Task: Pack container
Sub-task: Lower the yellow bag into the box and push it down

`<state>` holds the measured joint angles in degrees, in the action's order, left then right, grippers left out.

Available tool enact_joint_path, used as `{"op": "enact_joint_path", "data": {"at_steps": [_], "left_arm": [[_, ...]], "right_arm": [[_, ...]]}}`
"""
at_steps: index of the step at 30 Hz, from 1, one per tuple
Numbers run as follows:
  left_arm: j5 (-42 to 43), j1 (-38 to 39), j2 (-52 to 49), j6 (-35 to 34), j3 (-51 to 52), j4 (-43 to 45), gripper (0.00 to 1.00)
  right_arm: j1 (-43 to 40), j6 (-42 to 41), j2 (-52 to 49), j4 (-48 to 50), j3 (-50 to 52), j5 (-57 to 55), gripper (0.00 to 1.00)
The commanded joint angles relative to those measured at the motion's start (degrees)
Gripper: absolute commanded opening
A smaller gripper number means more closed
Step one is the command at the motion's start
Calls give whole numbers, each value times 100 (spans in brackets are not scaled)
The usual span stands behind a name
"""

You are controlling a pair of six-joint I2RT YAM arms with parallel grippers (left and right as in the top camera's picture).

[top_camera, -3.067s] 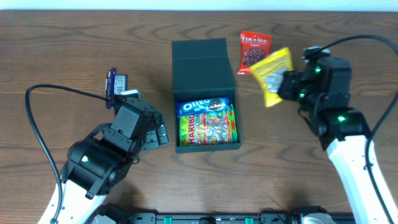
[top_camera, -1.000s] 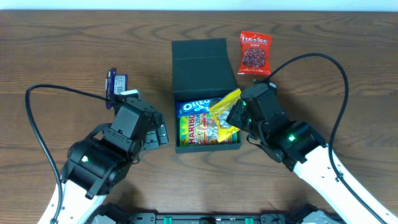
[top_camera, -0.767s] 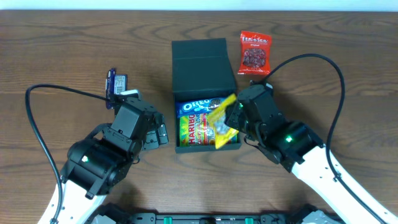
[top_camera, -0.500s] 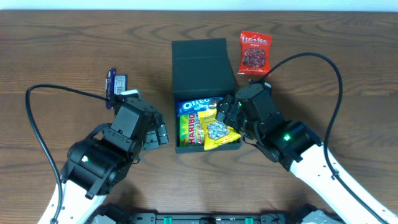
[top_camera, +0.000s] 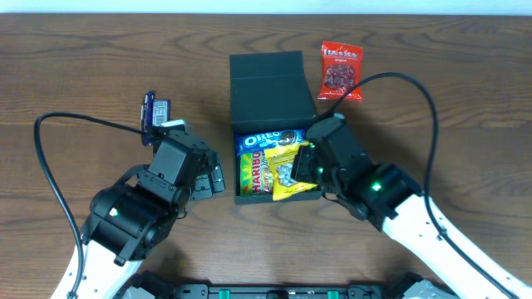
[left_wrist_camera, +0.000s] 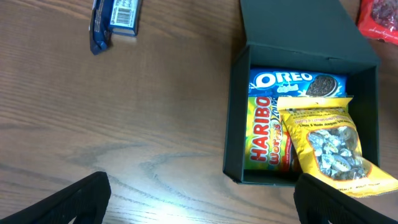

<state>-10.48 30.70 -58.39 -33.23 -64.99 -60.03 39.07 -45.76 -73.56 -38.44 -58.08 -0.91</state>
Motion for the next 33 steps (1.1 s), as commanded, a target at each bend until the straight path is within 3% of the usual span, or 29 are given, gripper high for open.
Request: {"op": "enact_joint_path", "data": {"at_steps": [1,17,33], "left_arm": [[-2,4,-7,-63,-116,-17,95],[-2,4,-7,-63,-116,-17,95],[-2,4,-7,-63,-116,-17,95]], "right_arm": [[76,304,-409,-133,4,33,1],[76,734,-1152,-778,4,483,1],[59,815,-2000,-688,4,426,1]]}}
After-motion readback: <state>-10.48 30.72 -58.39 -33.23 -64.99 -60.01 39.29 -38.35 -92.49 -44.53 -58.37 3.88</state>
